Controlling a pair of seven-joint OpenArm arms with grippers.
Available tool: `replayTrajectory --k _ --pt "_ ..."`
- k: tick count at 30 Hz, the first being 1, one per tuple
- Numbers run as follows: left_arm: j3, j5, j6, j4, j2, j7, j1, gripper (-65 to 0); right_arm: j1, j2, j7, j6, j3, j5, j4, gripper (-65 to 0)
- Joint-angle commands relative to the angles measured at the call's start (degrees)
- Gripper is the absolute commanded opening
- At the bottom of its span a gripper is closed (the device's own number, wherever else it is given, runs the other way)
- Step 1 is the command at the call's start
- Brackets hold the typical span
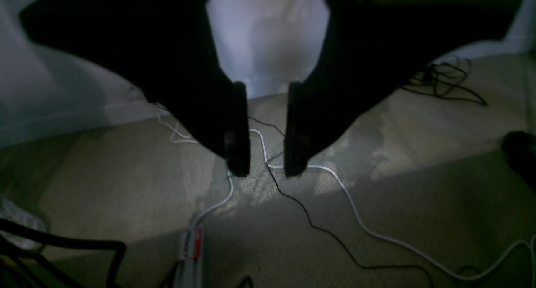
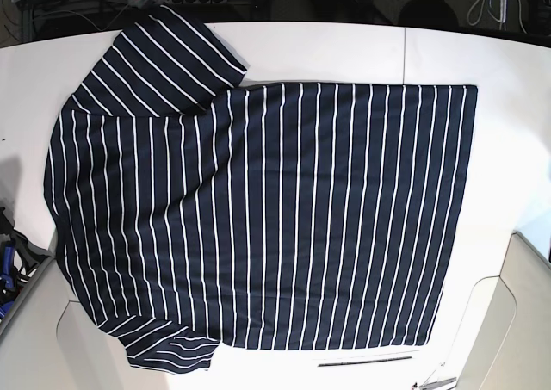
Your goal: Fold the T-shirt properly
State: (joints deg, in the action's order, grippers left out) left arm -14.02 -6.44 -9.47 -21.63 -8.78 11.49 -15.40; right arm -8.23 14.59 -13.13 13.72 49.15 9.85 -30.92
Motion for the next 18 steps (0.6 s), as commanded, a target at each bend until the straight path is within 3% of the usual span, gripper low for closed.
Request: replayTrajectory --k 1,9,14,18 --pt "0.0 0.04 -0.66 -0.09 -0.46 -0.61 -0.61 -50.1 0.26 0.79 -0.2 -0.15 -0.11 -0.48 -0.35 -32.7" --pt "0.0 -0.13 -1.92 -0.15 -1.25 -4.46 -0.61 -50.1 0.26 0.79 -0.17 -0.79 -7.17 -0.46 -2.16 -32.7" --pt "0.0 -0.11 -1.92 -0.72 -1.25 -6.14 -0.61 -50.1 0.26 0.76 -0.2 4.28 -12.44 -2.51 -3.67 -32.7" --pt "0.0 0.24 -1.92 -3.02 -1.25 -4.68 -0.66 -50.1 0.22 0.76 -0.24 4.76 -13.86 -4.94 -4.35 -32.7"
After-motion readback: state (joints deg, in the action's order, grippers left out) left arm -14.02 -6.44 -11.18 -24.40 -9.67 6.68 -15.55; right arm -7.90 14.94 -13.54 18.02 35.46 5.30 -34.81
